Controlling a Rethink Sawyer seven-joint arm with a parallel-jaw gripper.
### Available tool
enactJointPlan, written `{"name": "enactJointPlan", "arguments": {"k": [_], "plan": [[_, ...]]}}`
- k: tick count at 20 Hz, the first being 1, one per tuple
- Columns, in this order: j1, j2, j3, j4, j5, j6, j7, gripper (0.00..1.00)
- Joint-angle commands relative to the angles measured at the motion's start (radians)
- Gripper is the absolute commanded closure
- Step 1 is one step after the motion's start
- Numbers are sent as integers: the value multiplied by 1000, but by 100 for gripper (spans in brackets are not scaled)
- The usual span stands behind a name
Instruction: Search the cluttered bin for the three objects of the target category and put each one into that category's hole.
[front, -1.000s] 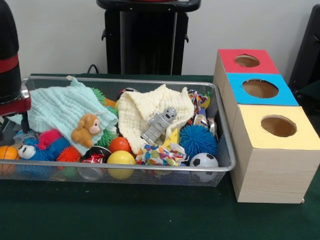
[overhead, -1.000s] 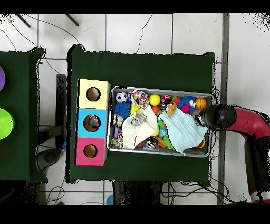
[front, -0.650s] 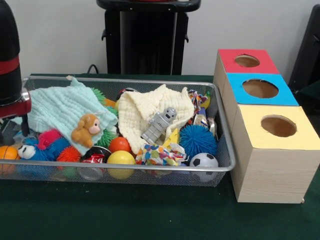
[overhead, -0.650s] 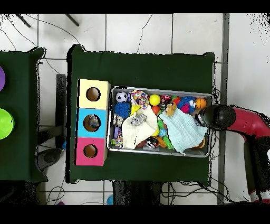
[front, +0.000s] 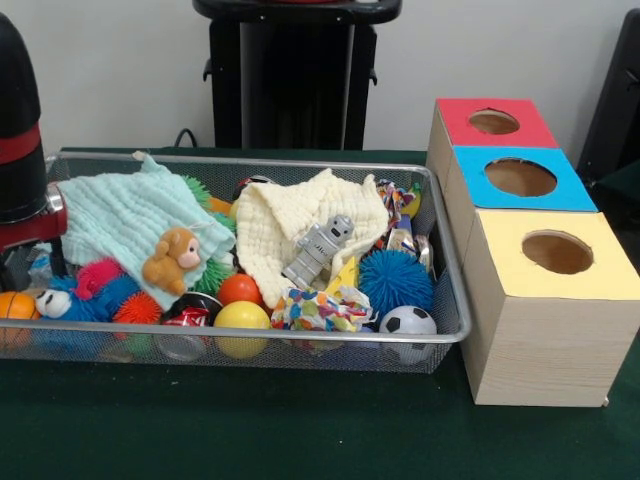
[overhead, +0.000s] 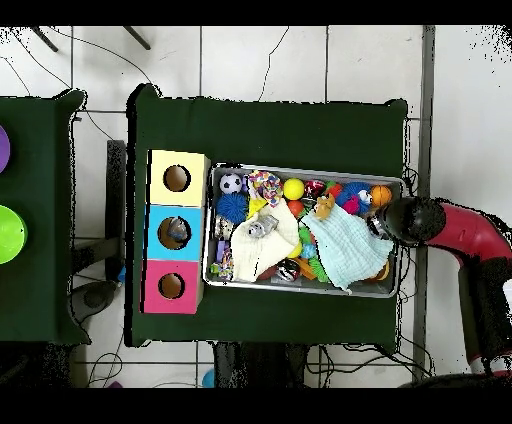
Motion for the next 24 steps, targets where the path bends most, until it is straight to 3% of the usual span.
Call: {"name": "enactJointPlan", "arguments": {"k": [1, 14, 24], "plan": [[-3, 104, 23, -24, -8, 142, -181, 0], [-24, 173, 54, -124, 102, 485, -279, 0], [-100, 271, 134, -269, 139, 629, -408, 0]]}}
